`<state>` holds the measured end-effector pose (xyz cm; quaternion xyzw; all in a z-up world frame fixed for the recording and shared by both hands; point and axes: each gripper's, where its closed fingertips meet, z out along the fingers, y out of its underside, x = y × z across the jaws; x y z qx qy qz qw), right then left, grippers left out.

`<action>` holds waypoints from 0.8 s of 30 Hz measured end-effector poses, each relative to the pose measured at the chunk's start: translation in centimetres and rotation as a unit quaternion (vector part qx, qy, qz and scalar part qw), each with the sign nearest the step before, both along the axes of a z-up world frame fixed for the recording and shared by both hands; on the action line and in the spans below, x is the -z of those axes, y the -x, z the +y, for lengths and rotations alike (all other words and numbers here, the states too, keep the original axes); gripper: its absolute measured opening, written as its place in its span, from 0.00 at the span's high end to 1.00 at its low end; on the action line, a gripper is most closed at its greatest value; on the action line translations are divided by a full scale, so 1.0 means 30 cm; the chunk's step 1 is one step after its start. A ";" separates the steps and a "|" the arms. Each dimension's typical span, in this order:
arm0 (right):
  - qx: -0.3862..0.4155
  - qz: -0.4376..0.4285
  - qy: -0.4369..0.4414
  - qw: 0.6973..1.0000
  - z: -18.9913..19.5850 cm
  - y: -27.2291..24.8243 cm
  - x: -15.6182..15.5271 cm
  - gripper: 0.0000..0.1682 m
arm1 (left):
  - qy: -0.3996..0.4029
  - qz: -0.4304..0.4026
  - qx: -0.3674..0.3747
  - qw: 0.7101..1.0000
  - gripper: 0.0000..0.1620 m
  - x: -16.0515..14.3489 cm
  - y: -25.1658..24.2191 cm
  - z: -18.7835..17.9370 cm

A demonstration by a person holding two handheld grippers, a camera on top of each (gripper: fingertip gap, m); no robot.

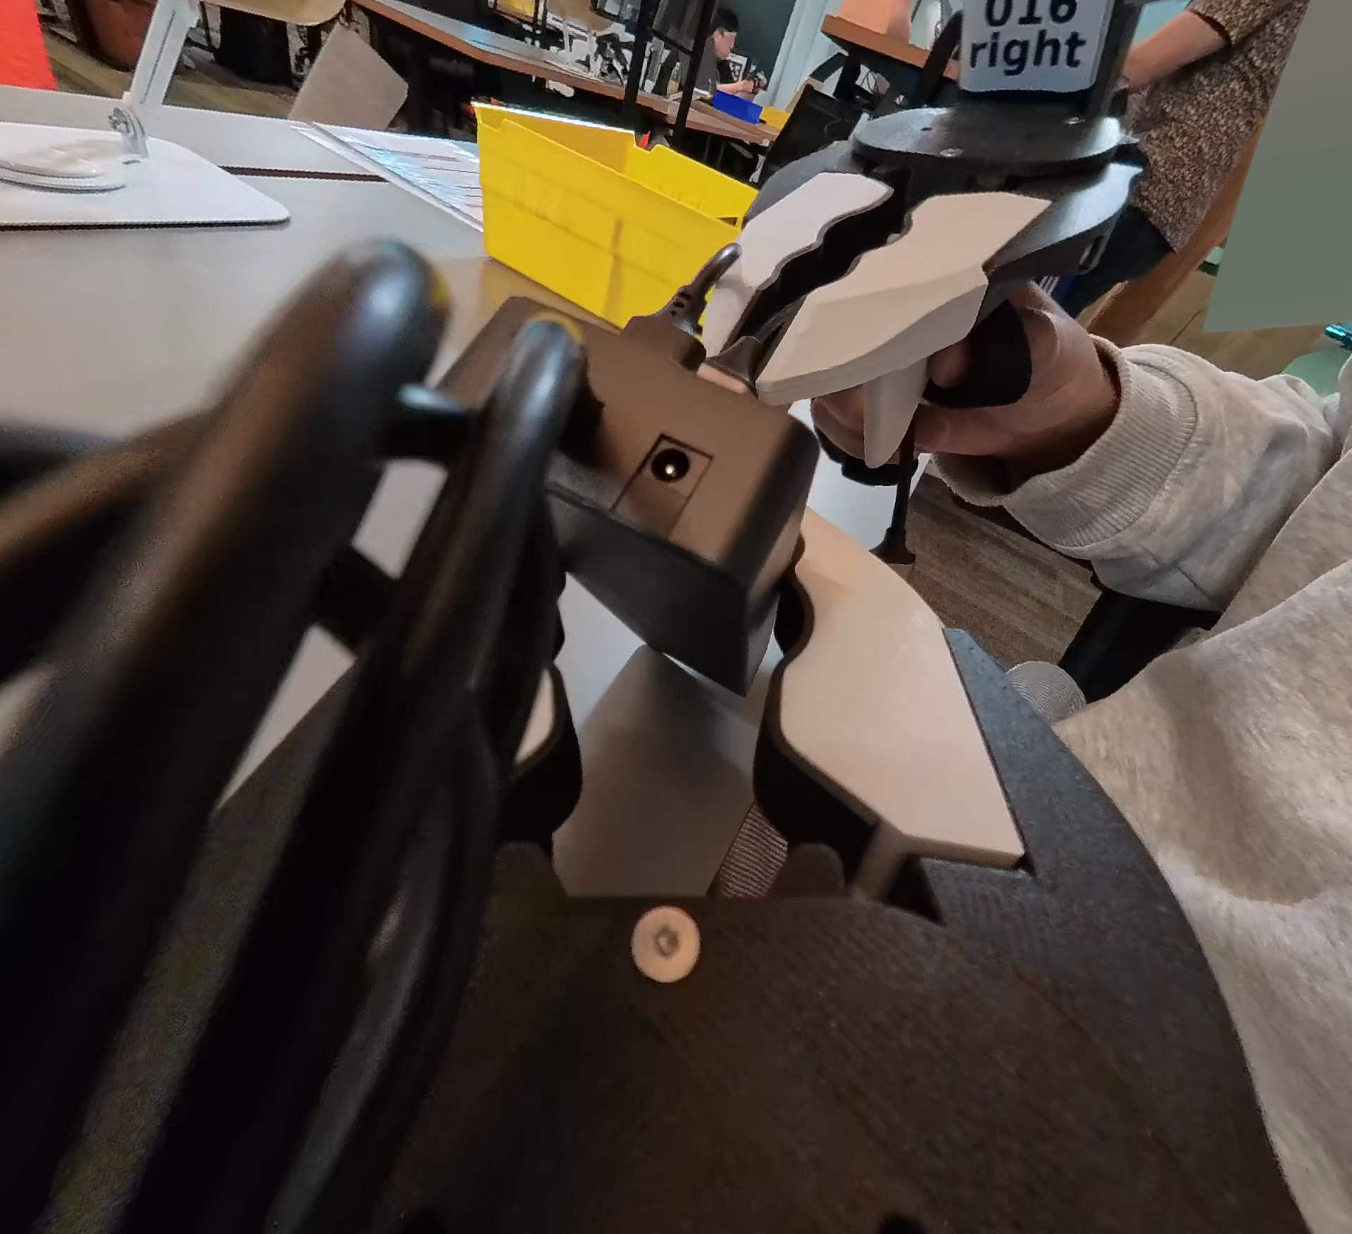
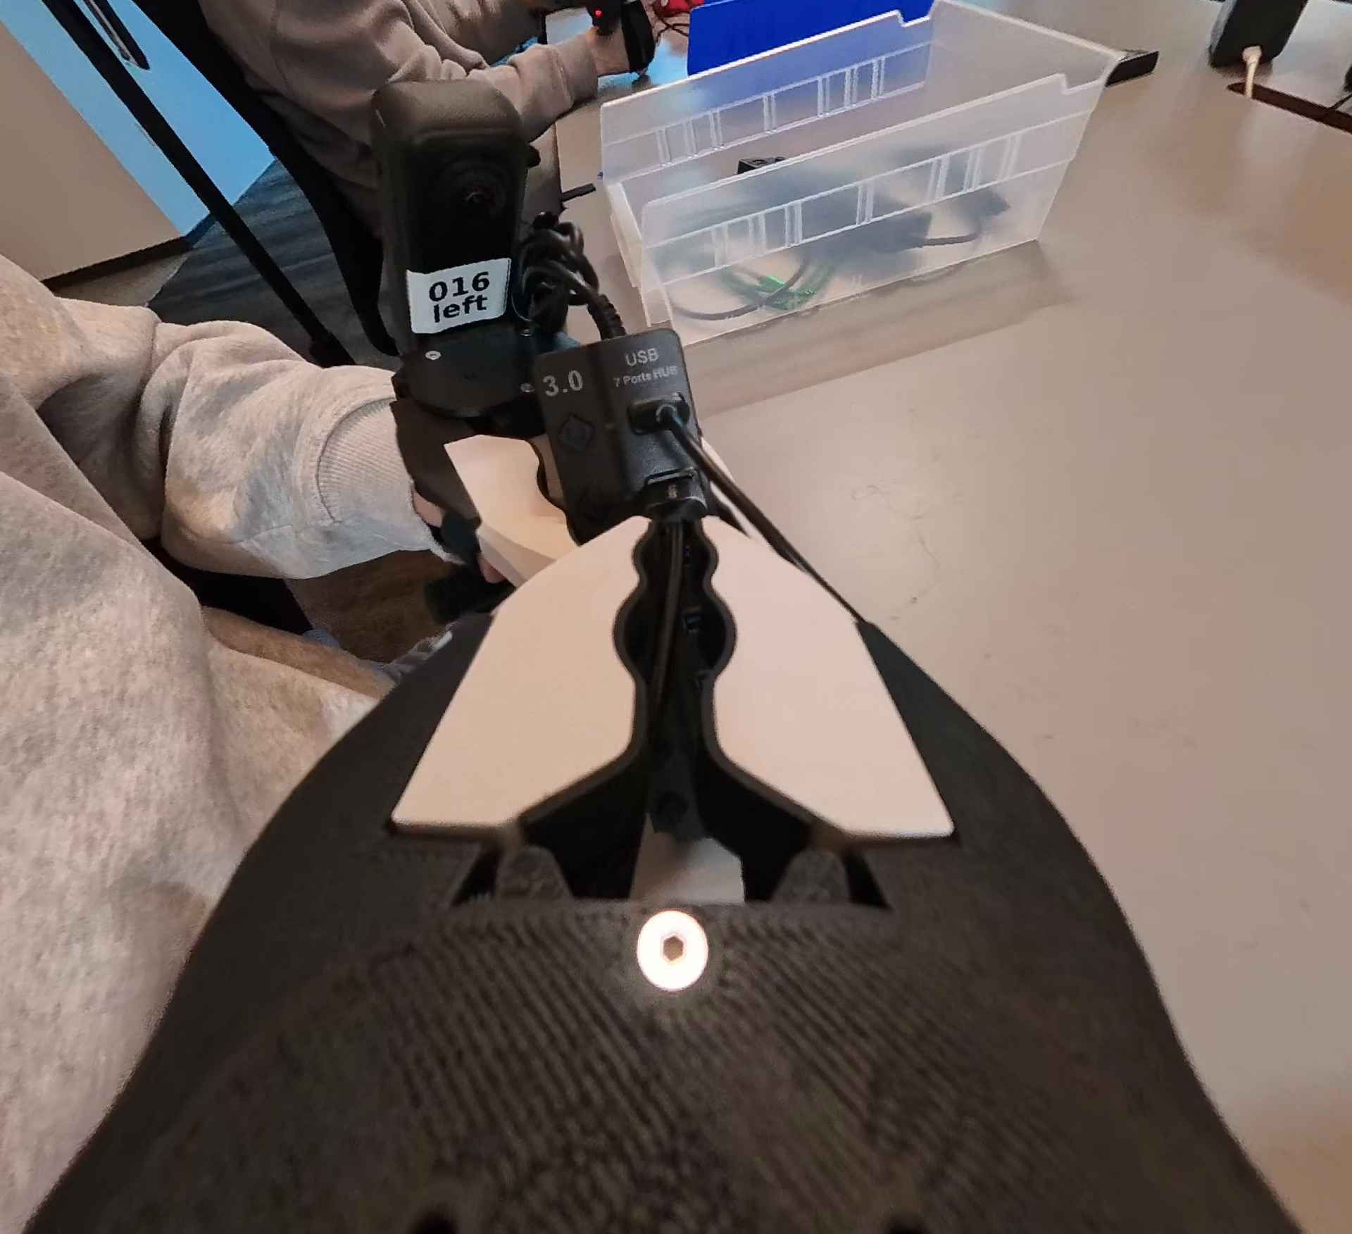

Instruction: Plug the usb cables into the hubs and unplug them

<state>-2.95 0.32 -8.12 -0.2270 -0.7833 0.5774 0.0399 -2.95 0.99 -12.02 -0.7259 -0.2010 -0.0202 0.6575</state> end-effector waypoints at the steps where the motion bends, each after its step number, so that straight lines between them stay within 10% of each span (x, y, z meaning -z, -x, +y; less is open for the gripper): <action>1: 0.001 0.004 -0.004 1.000 -0.001 0.000 0.001 0.95 | 0.005 0.002 -0.002 1.000 0.64 0.003 0.000 0.000; 24: 0.021 0.090 -0.129 0.987 -0.032 -0.014 0.033 0.95 | 0.062 -0.036 -0.060 0.996 0.70 0.046 0.028 0.003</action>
